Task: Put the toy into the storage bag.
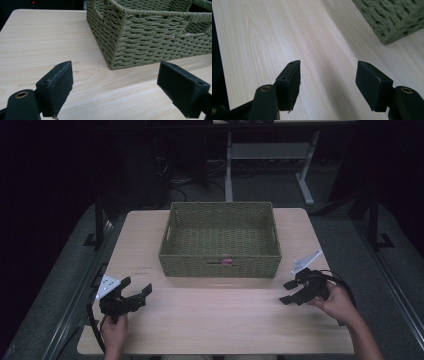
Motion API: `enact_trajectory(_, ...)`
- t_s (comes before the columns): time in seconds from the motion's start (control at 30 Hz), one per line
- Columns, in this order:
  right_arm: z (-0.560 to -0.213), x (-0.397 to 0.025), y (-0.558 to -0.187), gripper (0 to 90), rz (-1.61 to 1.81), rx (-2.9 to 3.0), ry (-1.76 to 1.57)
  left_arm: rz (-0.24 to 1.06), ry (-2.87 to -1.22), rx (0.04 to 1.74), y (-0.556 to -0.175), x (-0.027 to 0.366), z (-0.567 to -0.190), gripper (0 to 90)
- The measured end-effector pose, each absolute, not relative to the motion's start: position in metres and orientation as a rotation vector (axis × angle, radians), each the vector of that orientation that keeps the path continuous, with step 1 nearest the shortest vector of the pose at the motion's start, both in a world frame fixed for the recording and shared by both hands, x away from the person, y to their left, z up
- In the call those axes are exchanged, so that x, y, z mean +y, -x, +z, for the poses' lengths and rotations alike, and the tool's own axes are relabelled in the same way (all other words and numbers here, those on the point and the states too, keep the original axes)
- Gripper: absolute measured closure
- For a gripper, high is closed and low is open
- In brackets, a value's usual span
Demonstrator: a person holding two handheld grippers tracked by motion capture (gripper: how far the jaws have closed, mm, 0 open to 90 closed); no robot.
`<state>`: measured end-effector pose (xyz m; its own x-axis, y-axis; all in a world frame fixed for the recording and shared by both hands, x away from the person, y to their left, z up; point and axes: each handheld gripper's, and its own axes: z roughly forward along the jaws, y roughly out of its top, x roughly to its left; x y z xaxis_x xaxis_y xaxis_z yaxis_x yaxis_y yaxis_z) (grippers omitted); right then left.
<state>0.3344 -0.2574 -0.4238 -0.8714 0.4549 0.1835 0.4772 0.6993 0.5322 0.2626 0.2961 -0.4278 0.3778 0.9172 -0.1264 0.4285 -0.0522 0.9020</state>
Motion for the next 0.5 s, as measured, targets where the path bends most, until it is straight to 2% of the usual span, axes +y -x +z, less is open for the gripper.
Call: enact_trajectory(0.5,-0.437,-0.261,-0.317,34.3,-0.929,-2.86,0.811,0.625,-1.666,1.205,-0.262,0.294,-0.428,12.8)
